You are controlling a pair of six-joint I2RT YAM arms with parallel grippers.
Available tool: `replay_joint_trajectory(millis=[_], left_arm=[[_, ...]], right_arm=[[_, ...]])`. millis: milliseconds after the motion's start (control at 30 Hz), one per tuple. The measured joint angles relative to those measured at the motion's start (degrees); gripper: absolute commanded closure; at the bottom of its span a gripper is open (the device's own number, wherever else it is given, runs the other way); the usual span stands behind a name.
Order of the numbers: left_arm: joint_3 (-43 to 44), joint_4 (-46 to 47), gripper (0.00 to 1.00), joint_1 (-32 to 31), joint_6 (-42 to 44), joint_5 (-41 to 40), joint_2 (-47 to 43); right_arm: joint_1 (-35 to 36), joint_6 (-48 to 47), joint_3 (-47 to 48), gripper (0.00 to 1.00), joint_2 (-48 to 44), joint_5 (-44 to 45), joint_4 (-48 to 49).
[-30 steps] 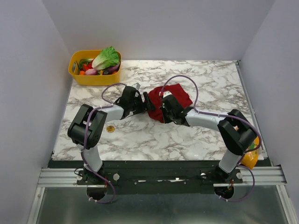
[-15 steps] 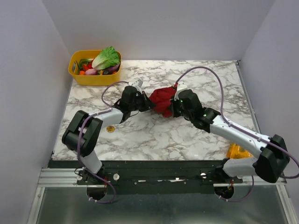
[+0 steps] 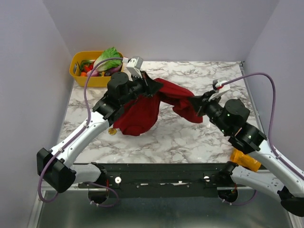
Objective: Pin the brooch onto the clothing
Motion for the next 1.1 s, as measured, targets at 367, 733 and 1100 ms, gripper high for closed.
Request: replay_joint_trajectory(millis=[367,733,1100], left_arm=[[20.6,-21.7,0.22,1.9,6.0,-6.2,29.9],[9.1,-26.4,0.14,5.4,9.0,-11.2,25.5],[-1.1,-20.9,0.29,15.0,7.8,-5.7,28.2]], right_arm=[[-13.9,0.8,-0.6,0.83,20.0,0.7,-0.6],[-20.3,1.4,3.3,0.04,28.4,0.0,-3.4],[-19.8,2.9,0.3,0.07,32.5,-11.5,-3.3]])
